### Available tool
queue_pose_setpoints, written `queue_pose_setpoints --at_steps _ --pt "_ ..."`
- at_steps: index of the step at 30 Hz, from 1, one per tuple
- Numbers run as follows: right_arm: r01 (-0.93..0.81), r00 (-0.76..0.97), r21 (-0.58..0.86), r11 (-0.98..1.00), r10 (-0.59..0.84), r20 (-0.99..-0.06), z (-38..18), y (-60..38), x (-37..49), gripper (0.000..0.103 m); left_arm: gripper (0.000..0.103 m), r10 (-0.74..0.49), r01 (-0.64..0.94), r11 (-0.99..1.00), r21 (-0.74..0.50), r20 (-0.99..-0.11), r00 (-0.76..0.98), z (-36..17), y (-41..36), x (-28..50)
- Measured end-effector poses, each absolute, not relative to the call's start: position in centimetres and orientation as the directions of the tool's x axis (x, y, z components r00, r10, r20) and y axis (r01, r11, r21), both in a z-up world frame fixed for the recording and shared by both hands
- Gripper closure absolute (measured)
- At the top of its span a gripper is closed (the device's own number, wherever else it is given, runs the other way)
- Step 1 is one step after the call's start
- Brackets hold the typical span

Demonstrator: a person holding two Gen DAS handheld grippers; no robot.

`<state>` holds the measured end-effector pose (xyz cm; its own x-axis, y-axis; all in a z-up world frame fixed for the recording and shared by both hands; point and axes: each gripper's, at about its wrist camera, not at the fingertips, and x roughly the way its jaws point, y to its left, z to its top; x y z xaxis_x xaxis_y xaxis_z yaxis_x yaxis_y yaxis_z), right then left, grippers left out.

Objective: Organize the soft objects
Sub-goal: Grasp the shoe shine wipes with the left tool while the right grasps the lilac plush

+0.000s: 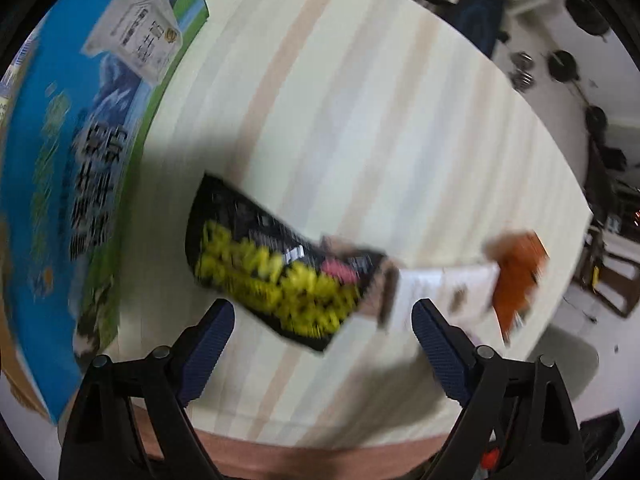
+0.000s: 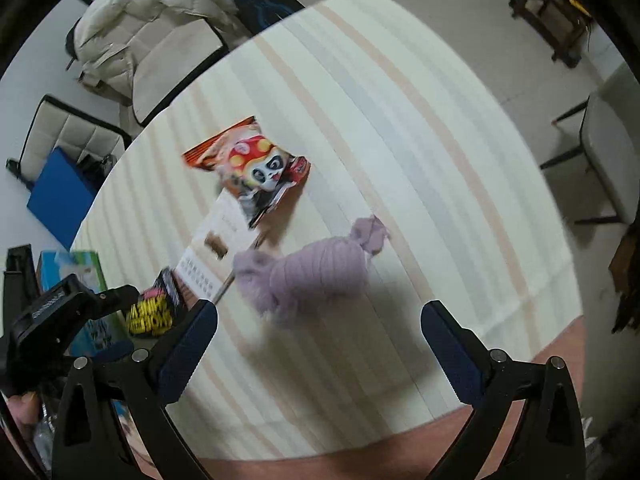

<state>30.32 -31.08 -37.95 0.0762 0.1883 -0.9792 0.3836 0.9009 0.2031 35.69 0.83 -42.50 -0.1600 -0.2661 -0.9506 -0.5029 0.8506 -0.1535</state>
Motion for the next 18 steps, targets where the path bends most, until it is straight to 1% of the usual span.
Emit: queue_pose_setpoints --at_steps 4,6,8,11,14,15,17,18 --pt "0.4 0.06 0.198 0.895 0.189 -0.98 -40.1 -31.0 31.7 0.0 0.012 -0.206 -0.525 0.848 -0.068 -0.956 -0.209 -43.9 1.4 36.6" --pt "0.406 0.049 0.195 0.893 0.191 -0.98 -41.1 -31.0 32.4 0.0 0.012 -0.172 -0.512 0.859 -0.026 -0.956 -0.239 -44.7 1.3 37.1" --pt "0.4 0.039 0.184 0.898 0.184 -0.982 -41.7 -30.9 32.9 0.0 0.012 -0.12 -0.453 0.892 0.01 -0.959 -0.257 -45.1 0.6 37.3" --pt "0.367 0.02 0.151 0.918 0.155 -0.988 -42.6 -30.8 33.4 0.0 0.012 -0.024 -0.314 0.947 0.064 -0.963 -0.269 -45.5 -1.3 36.2" --pt "0.36 -0.001 0.14 0.922 0.15 -0.989 -43.5 -31.0 33.5 0.0 0.012 0.023 -0.256 0.963 0.089 -0.968 -0.249 -45.3 -2.1 34.5" --pt "0.366 -0.01 0.143 0.919 0.157 -0.987 -43.9 -31.2 33.5 0.0 0.014 0.023 -0.244 0.966 0.086 -0.969 -0.247 -45.2 -2.4 34.0" --pt "0.384 -0.022 0.157 0.91 0.179 -0.984 -44.6 -31.4 33.5 0.002 0.024 -0.005 -0.234 0.971 0.051 -0.973 -0.232 -45.1 -3.0 33.1" --pt "0.389 -0.026 0.166 0.906 0.191 -0.981 -45.0 -31.5 33.5 0.007 0.032 -0.027 -0.233 0.972 0.027 -0.974 -0.226 -44.9 -3.2 32.6"
